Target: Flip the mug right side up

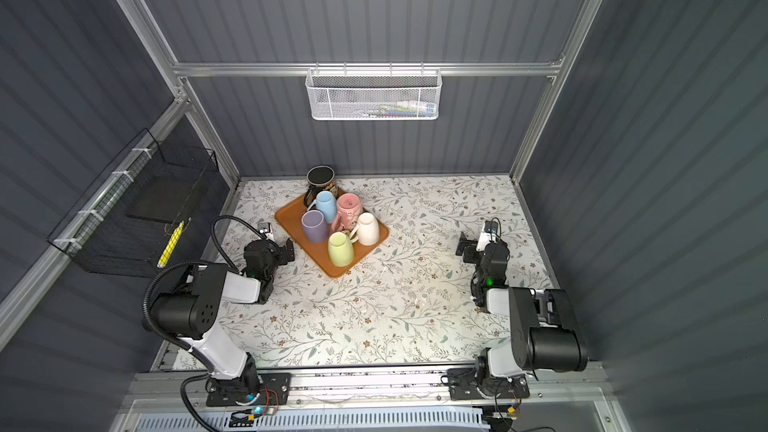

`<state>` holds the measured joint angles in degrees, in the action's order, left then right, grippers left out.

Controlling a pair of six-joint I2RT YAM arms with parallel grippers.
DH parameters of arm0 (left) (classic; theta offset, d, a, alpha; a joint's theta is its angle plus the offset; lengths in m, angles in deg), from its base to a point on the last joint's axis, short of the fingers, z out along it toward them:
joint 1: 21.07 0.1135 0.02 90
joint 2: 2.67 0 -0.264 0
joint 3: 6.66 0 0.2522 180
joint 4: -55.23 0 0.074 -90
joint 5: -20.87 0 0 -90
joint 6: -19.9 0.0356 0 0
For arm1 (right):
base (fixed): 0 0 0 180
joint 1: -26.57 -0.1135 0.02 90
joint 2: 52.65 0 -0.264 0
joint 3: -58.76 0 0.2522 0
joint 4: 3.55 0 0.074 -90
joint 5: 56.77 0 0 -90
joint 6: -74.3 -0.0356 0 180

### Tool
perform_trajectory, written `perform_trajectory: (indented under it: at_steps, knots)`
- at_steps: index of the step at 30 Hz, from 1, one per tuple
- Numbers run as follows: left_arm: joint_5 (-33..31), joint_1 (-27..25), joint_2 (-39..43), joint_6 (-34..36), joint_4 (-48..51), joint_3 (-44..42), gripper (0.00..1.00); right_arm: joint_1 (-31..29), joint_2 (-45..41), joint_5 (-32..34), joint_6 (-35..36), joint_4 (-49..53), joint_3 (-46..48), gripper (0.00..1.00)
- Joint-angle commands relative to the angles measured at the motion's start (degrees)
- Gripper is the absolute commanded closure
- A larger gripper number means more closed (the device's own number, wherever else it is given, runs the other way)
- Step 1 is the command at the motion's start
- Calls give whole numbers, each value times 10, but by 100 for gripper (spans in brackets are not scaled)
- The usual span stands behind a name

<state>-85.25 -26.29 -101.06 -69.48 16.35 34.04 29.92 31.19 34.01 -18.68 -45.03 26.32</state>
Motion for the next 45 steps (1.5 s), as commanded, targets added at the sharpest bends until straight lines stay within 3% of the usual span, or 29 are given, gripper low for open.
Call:
perform_trajectory:
  at_steps: [1, 29, 30, 32, 35, 39, 45]
  knots:
    - [-8, -1, 0, -7, -6, -4, 0, 1, -2, -3, -2, -7, 1, 1]
    - [-2, 1, 0, -8, 0, -2, 0, 0, -2, -2, -1, -7, 0, 1]
    - [-2, 1, 2, -8, -2, -3, 0, -2, -4, 7, 0, -12, 5, 1]
    - [-19, 0, 2, -8, -16, -7, 0, -25, -22, 86, 0, -29, 18, 1]
    - [-53, -1, 34, -26, 33, 2, 0, -59, -103, 149, 22, 13, 31, 1]
    - [-90, -12, 83, -22, 186, 55, 0, -108, -160, 208, 52, 48, 25, 1]
    - [-139, -47, 98, -71, 386, 165, 0, -128, -284, 139, -34, 159, 4, 1]
